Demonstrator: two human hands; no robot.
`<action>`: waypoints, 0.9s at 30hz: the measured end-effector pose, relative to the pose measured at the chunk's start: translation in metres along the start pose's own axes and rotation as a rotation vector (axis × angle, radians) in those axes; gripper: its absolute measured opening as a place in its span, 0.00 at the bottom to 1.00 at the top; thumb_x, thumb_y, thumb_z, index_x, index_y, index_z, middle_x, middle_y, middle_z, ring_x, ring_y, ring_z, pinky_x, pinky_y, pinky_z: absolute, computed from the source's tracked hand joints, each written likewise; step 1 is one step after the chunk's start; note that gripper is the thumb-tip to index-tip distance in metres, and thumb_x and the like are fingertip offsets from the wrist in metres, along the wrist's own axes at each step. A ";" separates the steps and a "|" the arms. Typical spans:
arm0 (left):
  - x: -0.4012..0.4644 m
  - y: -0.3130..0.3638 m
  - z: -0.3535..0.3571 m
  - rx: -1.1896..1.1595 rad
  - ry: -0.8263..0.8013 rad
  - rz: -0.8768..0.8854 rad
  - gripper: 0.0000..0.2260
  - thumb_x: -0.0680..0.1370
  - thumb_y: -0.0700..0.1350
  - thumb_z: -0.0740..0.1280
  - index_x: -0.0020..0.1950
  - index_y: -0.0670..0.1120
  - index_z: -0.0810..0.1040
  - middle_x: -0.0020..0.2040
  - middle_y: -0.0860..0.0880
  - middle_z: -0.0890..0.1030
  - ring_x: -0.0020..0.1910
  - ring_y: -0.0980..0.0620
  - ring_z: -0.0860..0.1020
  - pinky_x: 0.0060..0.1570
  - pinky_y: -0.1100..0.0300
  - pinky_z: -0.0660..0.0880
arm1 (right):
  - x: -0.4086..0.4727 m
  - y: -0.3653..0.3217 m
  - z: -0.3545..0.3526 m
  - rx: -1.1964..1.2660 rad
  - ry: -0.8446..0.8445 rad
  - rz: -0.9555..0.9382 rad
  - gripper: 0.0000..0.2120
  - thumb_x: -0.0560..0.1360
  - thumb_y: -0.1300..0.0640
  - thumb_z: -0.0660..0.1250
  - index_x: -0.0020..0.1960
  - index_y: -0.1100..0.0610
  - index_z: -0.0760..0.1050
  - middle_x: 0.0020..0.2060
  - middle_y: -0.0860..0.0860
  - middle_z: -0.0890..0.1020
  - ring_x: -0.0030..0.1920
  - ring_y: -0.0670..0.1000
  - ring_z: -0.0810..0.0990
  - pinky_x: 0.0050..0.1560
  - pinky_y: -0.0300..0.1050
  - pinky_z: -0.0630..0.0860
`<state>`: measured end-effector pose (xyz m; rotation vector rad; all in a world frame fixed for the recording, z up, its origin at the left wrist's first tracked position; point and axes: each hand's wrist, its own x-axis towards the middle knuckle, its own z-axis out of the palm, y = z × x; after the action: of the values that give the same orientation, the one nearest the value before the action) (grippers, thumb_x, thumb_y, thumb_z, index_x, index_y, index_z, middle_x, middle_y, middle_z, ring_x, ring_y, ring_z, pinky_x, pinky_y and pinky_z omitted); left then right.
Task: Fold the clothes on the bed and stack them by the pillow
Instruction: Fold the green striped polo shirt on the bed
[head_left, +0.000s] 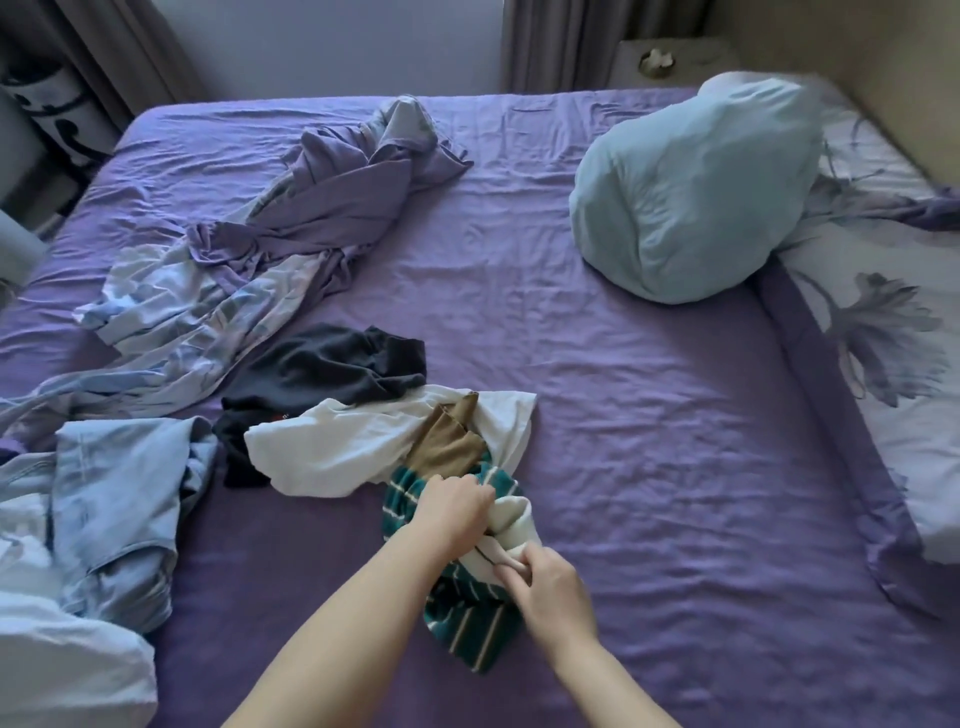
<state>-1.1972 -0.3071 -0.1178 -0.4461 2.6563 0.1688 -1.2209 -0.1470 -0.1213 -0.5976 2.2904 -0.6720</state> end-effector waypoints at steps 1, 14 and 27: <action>-0.008 -0.001 -0.009 -0.009 -0.006 -0.021 0.09 0.77 0.42 0.58 0.55 0.45 0.74 0.55 0.45 0.78 0.54 0.43 0.77 0.47 0.54 0.65 | -0.004 -0.003 -0.005 -0.002 0.008 -0.026 0.09 0.74 0.46 0.67 0.40 0.49 0.70 0.37 0.44 0.73 0.40 0.47 0.73 0.40 0.41 0.67; -0.136 0.021 -0.121 -0.389 0.365 -0.437 0.09 0.78 0.45 0.58 0.55 0.49 0.76 0.51 0.47 0.81 0.53 0.45 0.79 0.51 0.53 0.75 | -0.069 -0.056 -0.118 -0.001 0.245 -0.420 0.10 0.73 0.58 0.70 0.49 0.56 0.70 0.42 0.49 0.76 0.42 0.53 0.77 0.40 0.45 0.72; -0.261 0.060 -0.203 -0.588 1.013 -0.364 0.07 0.76 0.45 0.67 0.41 0.43 0.77 0.41 0.49 0.73 0.41 0.52 0.70 0.41 0.62 0.62 | -0.164 -0.107 -0.195 0.126 0.301 -0.654 0.06 0.76 0.61 0.63 0.51 0.52 0.71 0.41 0.54 0.81 0.40 0.54 0.77 0.39 0.45 0.69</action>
<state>-1.0768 -0.2152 0.1815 -1.5306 3.3561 0.7976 -1.2234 -0.0756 0.1461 -1.2783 2.2847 -1.2746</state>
